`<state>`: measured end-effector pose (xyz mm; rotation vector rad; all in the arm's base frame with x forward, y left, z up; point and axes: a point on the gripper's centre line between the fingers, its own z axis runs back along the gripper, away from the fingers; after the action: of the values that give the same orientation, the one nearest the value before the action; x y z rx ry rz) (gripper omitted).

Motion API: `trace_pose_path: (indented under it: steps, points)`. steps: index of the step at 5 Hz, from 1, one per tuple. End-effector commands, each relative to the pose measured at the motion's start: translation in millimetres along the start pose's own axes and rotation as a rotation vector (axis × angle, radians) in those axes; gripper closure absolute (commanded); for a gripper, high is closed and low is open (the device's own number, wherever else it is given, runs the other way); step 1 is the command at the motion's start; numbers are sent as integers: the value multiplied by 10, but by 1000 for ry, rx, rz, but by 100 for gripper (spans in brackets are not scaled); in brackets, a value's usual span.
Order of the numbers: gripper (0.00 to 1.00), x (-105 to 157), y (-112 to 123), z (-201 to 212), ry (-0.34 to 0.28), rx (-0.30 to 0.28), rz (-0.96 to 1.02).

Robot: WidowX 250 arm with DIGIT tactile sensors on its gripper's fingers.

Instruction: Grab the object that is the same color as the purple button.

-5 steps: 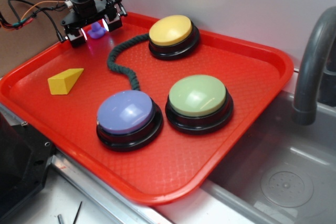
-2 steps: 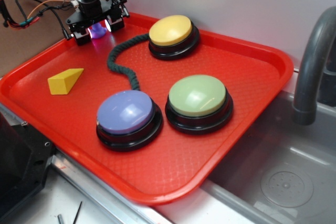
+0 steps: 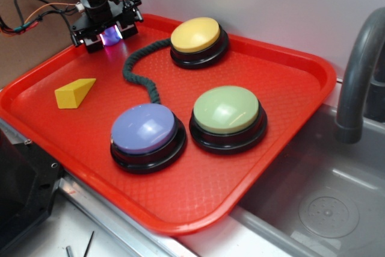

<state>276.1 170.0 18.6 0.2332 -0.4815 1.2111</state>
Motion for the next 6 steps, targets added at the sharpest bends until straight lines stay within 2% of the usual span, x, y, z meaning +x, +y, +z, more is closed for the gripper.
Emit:
trace_pose_path:
  steps: [1,2,3,4,5,6]
  points:
    - [100,-41,177,1044,59,-80,-8]
    - [100,-66,297,1316,157,-105,-62]
    - [100,-92,369,1571,174,-144,-171]
    - [100,-108,380,1669,250,-179,-283]
    - [100,-224,261,1652,363,-201,-487]
    - [100,-345,129,1655,401,-233,-672]
